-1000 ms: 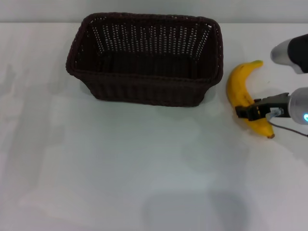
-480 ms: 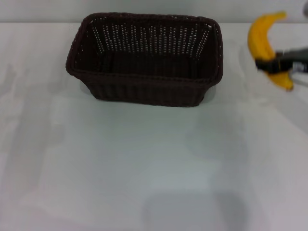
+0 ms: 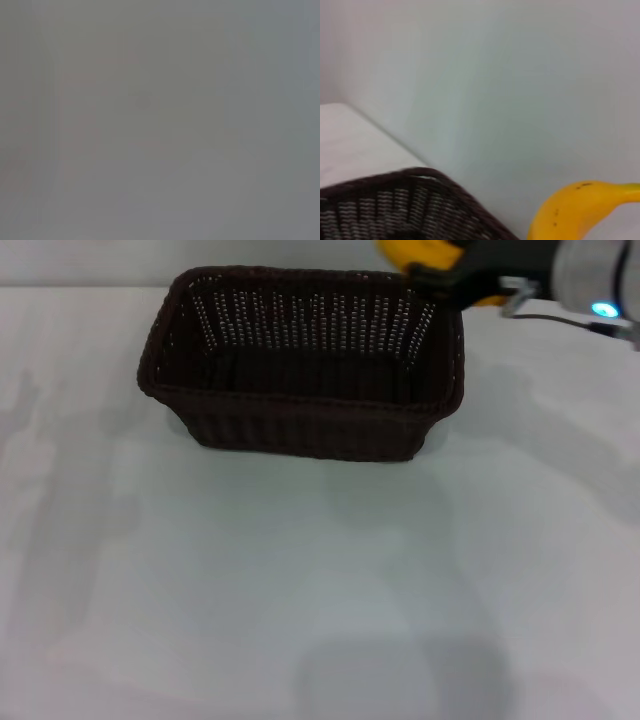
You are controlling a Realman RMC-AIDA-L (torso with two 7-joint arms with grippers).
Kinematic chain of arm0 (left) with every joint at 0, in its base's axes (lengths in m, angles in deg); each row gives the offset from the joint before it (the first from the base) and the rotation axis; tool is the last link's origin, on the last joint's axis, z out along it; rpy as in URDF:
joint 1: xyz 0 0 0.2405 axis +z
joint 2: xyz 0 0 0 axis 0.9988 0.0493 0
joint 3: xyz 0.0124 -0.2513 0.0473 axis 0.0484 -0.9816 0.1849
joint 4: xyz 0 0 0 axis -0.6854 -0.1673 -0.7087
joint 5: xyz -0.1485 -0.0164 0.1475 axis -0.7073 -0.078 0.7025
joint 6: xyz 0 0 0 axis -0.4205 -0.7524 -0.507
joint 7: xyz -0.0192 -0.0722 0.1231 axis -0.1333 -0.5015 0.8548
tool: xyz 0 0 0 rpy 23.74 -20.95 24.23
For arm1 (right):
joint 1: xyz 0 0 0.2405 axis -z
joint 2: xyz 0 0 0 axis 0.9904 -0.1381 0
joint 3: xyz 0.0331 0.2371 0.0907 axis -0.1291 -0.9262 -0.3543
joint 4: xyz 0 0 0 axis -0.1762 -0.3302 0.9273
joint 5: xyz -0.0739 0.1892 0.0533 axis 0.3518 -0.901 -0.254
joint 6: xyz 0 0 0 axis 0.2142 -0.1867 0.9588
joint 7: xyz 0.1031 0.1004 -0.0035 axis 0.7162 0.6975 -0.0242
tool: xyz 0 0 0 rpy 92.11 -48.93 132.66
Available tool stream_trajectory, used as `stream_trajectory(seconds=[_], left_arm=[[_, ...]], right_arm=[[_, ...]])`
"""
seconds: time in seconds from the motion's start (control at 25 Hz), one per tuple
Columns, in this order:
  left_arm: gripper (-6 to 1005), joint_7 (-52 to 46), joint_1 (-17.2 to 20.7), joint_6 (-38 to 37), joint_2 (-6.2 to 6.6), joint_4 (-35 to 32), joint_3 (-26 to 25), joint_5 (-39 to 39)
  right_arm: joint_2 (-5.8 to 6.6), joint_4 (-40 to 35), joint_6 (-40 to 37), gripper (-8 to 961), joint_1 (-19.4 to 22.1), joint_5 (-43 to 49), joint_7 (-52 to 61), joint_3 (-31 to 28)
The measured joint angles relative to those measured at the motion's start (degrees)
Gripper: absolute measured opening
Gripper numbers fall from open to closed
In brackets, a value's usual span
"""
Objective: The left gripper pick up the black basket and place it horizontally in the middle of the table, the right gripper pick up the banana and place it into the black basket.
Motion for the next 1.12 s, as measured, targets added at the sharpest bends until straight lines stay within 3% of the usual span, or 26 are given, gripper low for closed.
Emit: stream_trajectory(seconds=[0.24, 0.44, 0.6, 0.88, 1.12], left_arm=[[836, 0.01, -0.58, -0.05, 0.00, 0.28, -0.01, -0.03], [836, 0.18, -1.03, -0.13, 0.00, 0.43, 0.00, -0.07], [837, 0.28, -1.30, -1.69, 0.00, 0.52, -0.01, -0.08], [837, 0.24, -1.52, -3.21, 0.00, 0.52, 0.00, -0.45], [837, 0.62, -1.58, -5.13, 0.00, 0.52, -0.01, -4.55]], right_arm=[[-0.12, 11.06, 0.94, 475, -5.15, -18.01, -19.71, 0.62], [-0.50, 23.21, 0.06, 531, -9.53, -31.56, -33.77, 0.95], [-0.53, 26.69, -0.25, 575, -10.79, -36.36, -39.14, 1.29], [-0.49, 23.99, -0.45, 653, -7.79, -37.51, -40.85, 0.69], [-0.41, 19.59, -6.23, 746, 1.23, -51.63, -52.96, -0.02]])
